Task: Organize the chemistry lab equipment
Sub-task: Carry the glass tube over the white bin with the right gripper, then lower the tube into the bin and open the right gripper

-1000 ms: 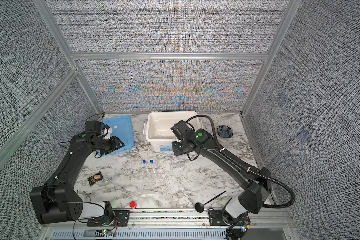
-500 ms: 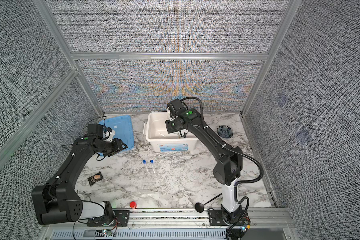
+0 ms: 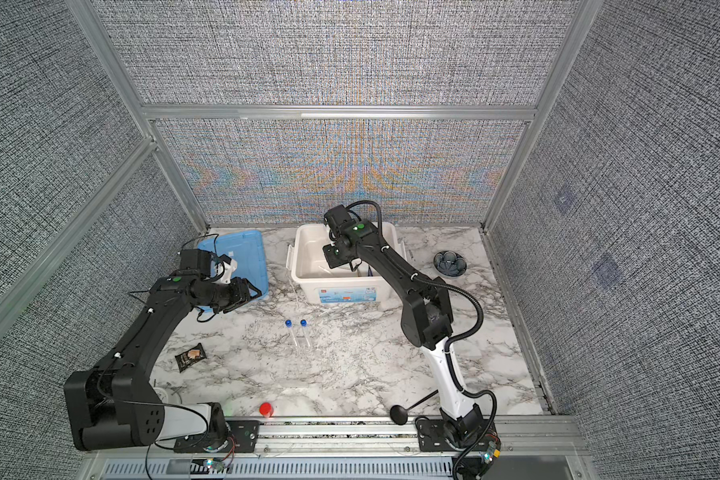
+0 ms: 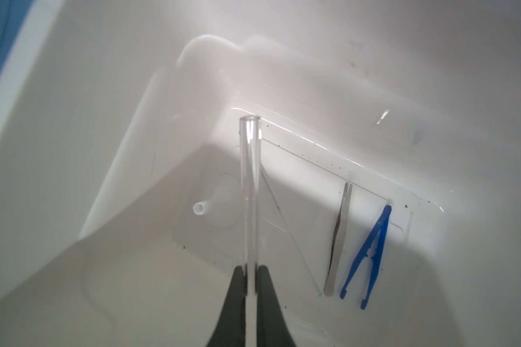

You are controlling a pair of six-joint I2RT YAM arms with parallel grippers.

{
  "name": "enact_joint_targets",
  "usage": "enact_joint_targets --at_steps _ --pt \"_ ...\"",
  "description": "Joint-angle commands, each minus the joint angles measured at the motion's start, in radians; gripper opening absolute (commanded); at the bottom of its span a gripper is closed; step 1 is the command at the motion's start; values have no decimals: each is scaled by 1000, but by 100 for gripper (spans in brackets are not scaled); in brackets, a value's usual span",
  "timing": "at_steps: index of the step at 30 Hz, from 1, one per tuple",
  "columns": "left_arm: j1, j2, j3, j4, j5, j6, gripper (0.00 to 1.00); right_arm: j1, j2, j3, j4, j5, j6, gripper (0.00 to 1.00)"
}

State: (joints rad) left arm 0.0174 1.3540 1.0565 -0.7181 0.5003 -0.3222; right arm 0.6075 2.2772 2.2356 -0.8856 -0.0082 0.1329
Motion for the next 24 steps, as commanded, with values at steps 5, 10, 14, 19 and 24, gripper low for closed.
enact_joint_targets --at_steps 5,10,14,19,24 --pt "-2 5 8 3 8 4 56 -11 70 16 12 -3 -5 5" --pt "-1 10 7 4 3 -2 56 -25 119 22 29 -1 14 5" --pt "-1 27 22 -23 -29 -4 56 -29 155 24 39 3 25 5" --pt "-2 26 17 -18 -31 -11 56 -38 187 6 59 -4 62 5" --pt "-2 15 12 -15 -48 -14 56 -43 209 -2 61 -4 77 6"
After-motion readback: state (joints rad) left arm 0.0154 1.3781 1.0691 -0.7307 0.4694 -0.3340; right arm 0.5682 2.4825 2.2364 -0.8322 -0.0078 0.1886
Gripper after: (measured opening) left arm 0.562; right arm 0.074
